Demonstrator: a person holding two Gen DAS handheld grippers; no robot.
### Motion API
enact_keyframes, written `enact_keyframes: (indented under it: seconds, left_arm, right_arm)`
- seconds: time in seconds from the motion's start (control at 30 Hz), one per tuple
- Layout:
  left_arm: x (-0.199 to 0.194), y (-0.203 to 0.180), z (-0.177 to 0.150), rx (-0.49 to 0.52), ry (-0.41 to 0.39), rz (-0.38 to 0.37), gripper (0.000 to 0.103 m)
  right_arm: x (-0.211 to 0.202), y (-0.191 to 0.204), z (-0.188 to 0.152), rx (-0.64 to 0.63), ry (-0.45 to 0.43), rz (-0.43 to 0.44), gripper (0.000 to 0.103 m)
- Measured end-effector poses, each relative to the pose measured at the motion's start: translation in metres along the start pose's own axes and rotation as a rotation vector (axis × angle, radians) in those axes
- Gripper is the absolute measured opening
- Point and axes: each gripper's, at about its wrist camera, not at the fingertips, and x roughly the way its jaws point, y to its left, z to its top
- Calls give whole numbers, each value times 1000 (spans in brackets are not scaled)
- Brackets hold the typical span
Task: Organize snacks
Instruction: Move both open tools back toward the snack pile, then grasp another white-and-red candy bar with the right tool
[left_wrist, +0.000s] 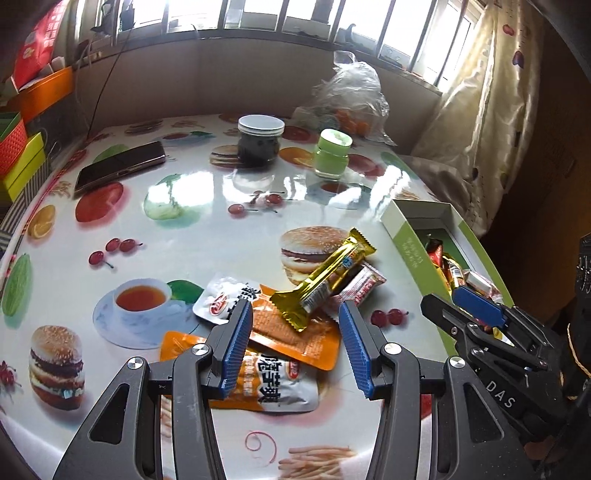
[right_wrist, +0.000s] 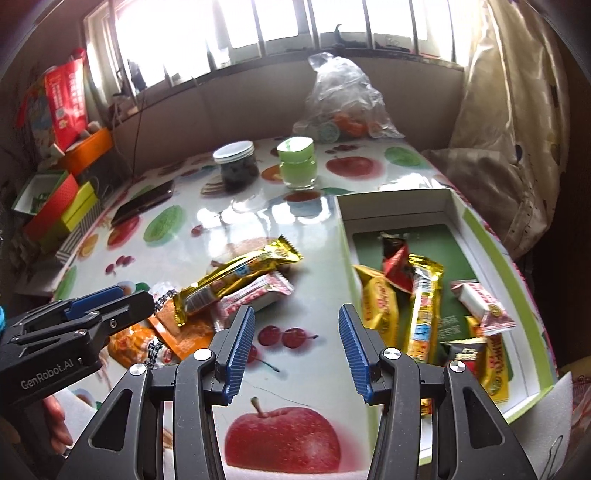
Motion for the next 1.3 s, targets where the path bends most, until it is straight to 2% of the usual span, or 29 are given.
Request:
enact_keyframes:
  seconds: [0.27,0.53,0.77,0.83,1.1,1.3]
  left_arm:
    - [5,22,-5,-38,23,0,50]
    - [10,42,-8,-79,40,-20,50]
    - [12,61,-11,-130,66,-35,50]
    - [13,65,-12,-145,75,-42,50]
    - [7,77,-9,-168,58,-57,50]
    - [6,78,-2,-164,51,-52,50]
  right_arm:
    - [37,22,6,-23,70,0,47]
    - [65,28,15,26,113,-4,47]
    - [73,36,19,18,121,-45,49]
    - [76,37,16,-5,148,-82,49]
    - [78,32,12,8,146,-113,48]
    - [70,24,6,23,129,-130,24]
